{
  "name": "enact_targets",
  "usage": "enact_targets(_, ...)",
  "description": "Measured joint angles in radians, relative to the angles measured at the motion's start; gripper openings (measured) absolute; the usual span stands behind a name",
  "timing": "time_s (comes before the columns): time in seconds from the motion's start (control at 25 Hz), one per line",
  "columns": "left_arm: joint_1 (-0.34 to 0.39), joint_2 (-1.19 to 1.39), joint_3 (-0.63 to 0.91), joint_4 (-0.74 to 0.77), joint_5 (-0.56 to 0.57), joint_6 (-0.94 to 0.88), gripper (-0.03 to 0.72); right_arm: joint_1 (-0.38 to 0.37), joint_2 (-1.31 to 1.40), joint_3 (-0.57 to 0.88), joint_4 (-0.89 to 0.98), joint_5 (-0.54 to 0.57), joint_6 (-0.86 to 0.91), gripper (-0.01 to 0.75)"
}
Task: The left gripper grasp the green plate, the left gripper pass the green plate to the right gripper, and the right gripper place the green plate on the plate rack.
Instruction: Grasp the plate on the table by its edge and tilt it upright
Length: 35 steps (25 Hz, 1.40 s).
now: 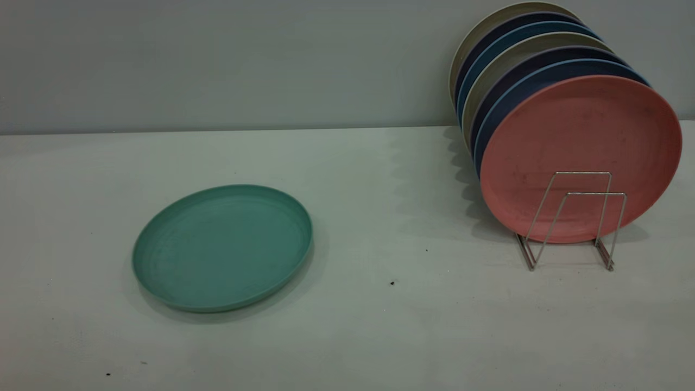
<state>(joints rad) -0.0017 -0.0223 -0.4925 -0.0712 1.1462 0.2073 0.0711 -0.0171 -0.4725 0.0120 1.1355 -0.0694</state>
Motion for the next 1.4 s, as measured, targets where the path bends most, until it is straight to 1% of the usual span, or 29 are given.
enact_targets(0.24, 0.0, 0.0, 0.0, -0.002, -0.001, 0.003, 0.568, 0.0, 0.0, 0.0, 0.0, 0.0, 0.0, 0.377)
enact_targets(0.6, 0.0, 0.0, 0.0, -0.066, -0.005, 0.002, 0.568, 0.0, 0.0, 0.0, 0.006, 0.0, 0.0, 0.377)
enact_targets(0.76, 0.0, 0.0, -0.001, -0.067, -0.018, -0.07, 0.568, 0.0, 0.018, -0.017, 0.034, -0.024, 0.0, 0.377)
enact_targets(0.88, 0.0, 0.029, -0.021, -0.053, -0.081, -0.144, 0.568, 0.0, 0.11, -0.048, 0.061, -0.073, -0.003, 0.386)
enact_targets(1.12, 0.0, 0.307, -0.114, -0.046, -0.228, -0.15, 0.568, 0.0, 0.397, -0.162, 0.104, -0.154, -0.052, 0.451)
enact_targets(1.24, 0.0, 0.488, -0.159, -0.066, -0.278, -0.131, 0.568, 0.0, 0.529, -0.202, 0.161, -0.217, -0.138, 0.474)
enact_targets(1.4, 0.0, 0.734, -0.212, -0.108, -0.347, -0.123, 0.568, 0.0, 0.683, -0.217, 0.281, -0.317, -0.277, 0.48)
